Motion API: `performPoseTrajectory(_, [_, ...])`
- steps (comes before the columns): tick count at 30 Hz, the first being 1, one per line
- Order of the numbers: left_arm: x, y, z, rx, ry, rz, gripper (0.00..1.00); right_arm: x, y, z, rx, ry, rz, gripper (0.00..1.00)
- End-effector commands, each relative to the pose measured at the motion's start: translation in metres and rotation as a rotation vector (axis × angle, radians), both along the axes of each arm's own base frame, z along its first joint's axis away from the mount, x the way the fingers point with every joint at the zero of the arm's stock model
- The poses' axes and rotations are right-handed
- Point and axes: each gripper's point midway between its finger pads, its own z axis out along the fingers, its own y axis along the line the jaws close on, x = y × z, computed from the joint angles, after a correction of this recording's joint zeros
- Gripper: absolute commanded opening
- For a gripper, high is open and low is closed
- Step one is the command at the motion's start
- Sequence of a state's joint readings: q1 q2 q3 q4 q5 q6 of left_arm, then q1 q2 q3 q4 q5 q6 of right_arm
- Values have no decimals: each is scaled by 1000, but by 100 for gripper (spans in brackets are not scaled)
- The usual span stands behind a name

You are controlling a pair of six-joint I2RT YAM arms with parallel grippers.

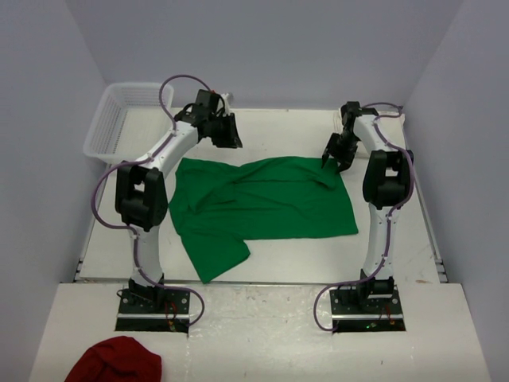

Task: Fold and stack the t-shirts
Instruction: Fold the flattened tshirt in 1/3 of the way

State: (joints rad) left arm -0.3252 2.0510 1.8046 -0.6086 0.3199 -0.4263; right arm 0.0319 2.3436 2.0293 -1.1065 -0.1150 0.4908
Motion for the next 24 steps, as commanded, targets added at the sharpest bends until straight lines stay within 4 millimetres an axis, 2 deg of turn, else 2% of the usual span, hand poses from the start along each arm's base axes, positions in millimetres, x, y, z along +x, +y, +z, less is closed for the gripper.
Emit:
performPoseTrajectory(1, [-1, -1, 50, -62, -95, -17, 27, -7, 3, 8, 11, 29, -35, 55])
performPoseTrajectory(3, [-2, -2, 51, -76, -87, -19, 27, -13, 7, 10, 27, 32, -36, 55])
performPoseTrajectory(4, [-3, -3, 50, -83, -86, -20, 27, -9, 10, 12, 38, -3, -34, 55])
performPoseTrajectory(5, [-4, -5, 49, -93, -79, -29, 27, -20, 15, 5, 39, 10, -22, 55])
performPoseTrajectory(6, [-5, -5, 45, -94, -69, -27, 27, -19, 18, 22, 43, -54, -6, 55])
performPoseTrajectory(8, [-5, -5, 40, -89, -59, -24, 27, -14, 19, 32, 38, -143, 3, 55])
performPoseTrajectory(9, [-7, -3, 32, -81, -44, -21, 27, -19, 19, 44, 46, -181, 10, 55])
performPoseTrajectory(10, [-8, -2, 29, -73, -37, -15, 27, -10, 22, 54, 55, -248, 26, 55])
performPoseTrajectory(11, [-8, 0, 24, -63, -30, -11, 27, -13, 25, 59, 74, -268, 35, 55])
performPoseTrajectory(13, [-10, 4, 15, -36, -10, 0, 27, -8, 30, 87, 106, -357, 64, 57])
performPoseTrajectory(15, [-12, 6, 8, -28, 2, 5, 27, -10, 38, 101, 148, -386, 82, 60])
performPoseTrajectory(19, [-17, 12, -3, 6, 30, 17, 27, -19, 41, 122, 169, -424, 101, 67])
performPoseTrajectory(21, [-22, 15, -9, 18, 48, 20, 27, -31, 44, 115, 197, -398, 90, 71])
performPoseTrajectory(22, [-24, 16, -11, 25, 54, 24, 27, -32, 53, 118, 255, -415, 85, 72])
performPoseTrajectory(23, [-25, 17, -10, 27, 53, 25, 27, -48, 58, 109, 290, -395, 73, 75])
performPoseTrajectory(24, [-28, 18, -12, 26, 61, 28, 27, -52, 63, 109, 328, -410, 63, 76])
